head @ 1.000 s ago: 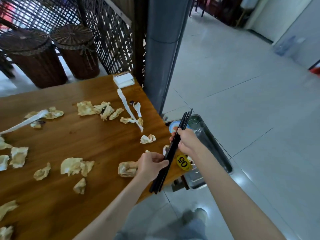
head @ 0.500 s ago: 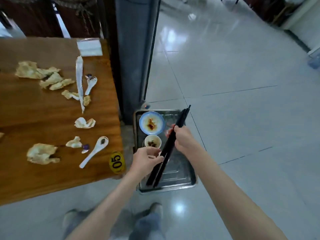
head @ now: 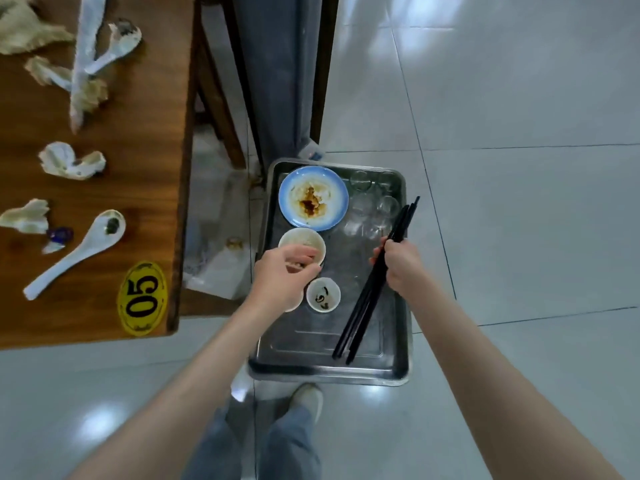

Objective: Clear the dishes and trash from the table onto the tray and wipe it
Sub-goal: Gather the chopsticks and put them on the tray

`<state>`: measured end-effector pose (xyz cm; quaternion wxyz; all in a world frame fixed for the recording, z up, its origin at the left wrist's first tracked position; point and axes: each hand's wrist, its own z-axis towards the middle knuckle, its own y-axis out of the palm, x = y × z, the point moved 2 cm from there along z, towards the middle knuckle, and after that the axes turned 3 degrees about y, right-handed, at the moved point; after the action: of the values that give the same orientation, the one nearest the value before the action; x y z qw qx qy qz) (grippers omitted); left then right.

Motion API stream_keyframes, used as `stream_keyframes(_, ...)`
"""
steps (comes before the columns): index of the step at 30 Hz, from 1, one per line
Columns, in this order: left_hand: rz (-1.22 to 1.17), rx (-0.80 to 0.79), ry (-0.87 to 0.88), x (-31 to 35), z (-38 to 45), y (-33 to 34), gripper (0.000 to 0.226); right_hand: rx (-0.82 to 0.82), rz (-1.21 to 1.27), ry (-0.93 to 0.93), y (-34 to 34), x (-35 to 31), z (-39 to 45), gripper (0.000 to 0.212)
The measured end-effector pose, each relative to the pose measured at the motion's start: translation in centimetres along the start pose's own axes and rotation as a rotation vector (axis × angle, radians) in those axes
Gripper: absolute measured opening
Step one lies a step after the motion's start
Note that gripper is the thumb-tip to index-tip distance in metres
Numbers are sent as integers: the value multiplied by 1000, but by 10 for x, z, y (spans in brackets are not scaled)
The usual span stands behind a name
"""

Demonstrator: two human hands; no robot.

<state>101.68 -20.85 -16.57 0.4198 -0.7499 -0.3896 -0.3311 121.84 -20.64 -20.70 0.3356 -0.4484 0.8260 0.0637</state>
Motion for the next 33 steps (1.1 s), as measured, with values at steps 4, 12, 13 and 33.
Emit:
stream_keyframes(4,25,29,-3,-27,15,16,20,14,-111,29,-4,21,55,28)
stream_keyframes(12,-30,83,-73,-62,38,34,22,1,-327,104,-12,52,123,23)
stream_keyframes(13,-31,84,-70,-63,41,34,22,-4,-343,110,-10,55,127,21)
stream_keyframes(33,-26,96,-32,-72,61,31,21,134,-1067,-145,-12,76,131,9)
